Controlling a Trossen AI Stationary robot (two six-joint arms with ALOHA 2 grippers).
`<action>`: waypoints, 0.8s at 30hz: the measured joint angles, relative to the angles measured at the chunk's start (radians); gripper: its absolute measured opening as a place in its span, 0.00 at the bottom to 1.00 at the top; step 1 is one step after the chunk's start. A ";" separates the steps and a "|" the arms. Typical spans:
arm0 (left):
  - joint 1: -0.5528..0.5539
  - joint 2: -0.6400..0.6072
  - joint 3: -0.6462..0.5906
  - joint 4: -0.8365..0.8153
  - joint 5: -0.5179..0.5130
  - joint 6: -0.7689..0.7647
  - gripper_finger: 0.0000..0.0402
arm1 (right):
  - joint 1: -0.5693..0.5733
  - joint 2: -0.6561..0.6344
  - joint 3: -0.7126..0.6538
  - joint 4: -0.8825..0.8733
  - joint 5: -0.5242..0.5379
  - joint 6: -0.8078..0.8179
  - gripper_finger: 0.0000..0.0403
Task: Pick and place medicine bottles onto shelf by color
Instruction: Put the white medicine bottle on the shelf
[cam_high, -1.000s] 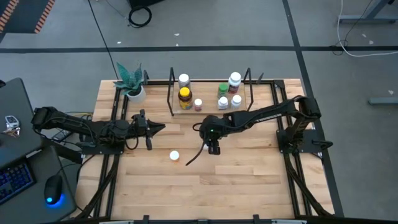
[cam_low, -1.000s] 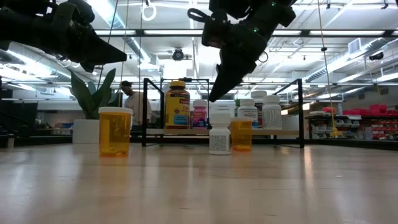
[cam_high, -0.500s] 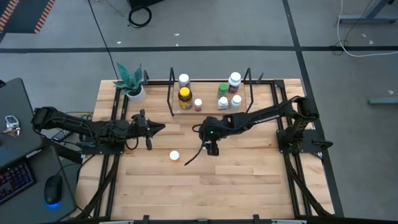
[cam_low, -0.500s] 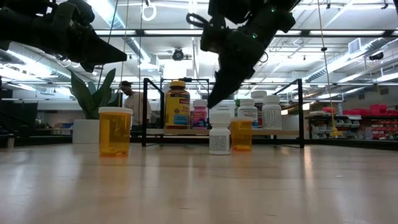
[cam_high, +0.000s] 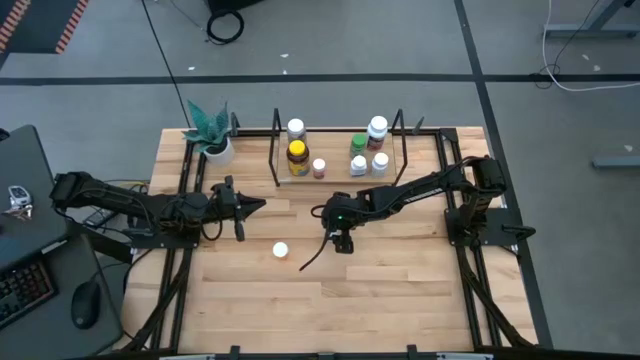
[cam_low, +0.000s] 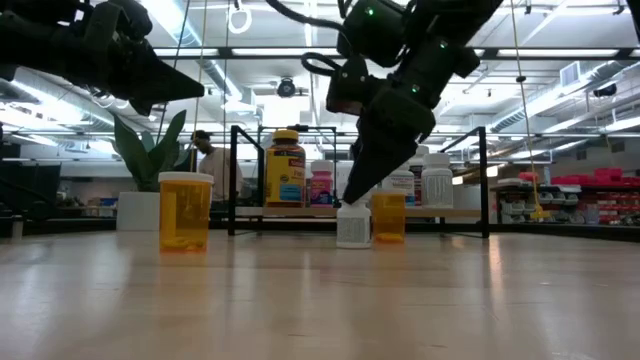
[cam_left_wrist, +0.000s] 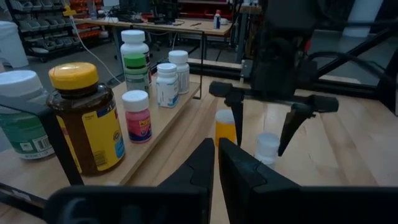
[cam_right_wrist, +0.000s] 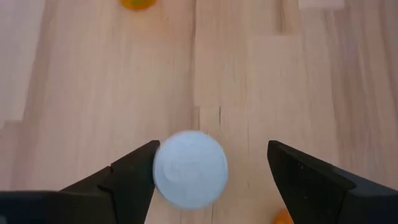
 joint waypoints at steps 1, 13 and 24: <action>0.000 0.000 0.000 0.000 0.000 0.000 0.07 | -0.001 0.000 -0.004 -0.003 0.000 0.004 0.75; 0.000 0.000 0.000 -0.001 0.000 0.000 0.08 | -0.002 0.000 -0.045 0.051 0.008 0.012 0.70; 0.000 0.000 0.000 -0.001 0.000 0.000 0.08 | -0.003 0.000 -0.047 0.055 0.009 0.024 0.51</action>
